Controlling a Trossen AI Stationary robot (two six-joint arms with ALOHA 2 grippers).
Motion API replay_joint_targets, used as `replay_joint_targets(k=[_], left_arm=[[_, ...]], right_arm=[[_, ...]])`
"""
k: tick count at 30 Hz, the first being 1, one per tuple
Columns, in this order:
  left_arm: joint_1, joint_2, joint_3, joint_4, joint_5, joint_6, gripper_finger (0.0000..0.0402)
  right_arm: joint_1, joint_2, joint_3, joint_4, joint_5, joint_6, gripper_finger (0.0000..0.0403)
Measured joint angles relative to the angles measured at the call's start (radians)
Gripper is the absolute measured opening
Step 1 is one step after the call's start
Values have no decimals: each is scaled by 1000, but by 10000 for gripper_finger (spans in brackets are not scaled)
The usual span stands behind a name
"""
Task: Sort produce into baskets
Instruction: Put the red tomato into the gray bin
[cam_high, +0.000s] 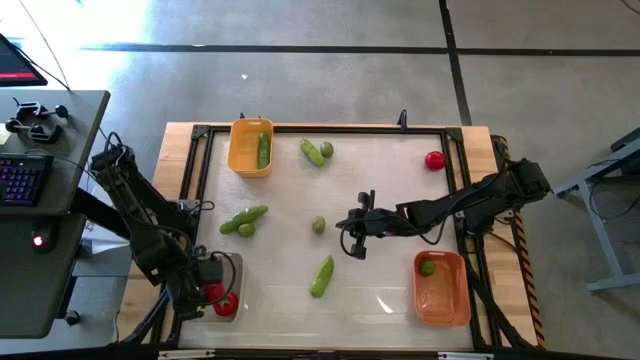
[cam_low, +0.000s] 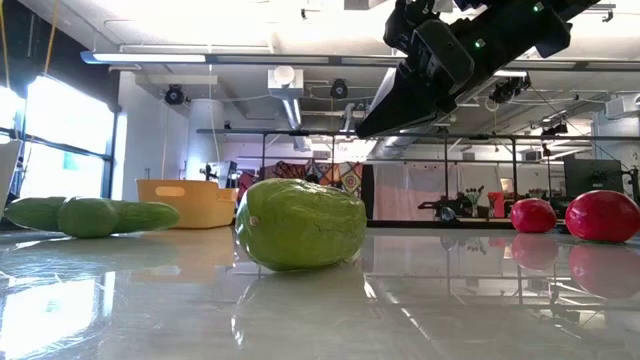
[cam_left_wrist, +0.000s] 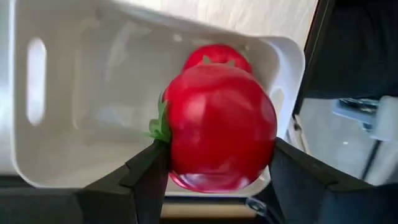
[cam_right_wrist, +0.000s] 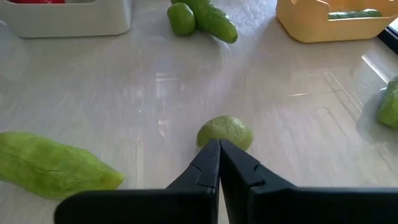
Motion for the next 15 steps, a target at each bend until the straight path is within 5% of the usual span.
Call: replay_joint_targets(k=[15], left_arm=[[157, 4, -133, 65, 322, -171, 203]], right_arm=[[0, 0, 0, 0, 0, 0, 0]])
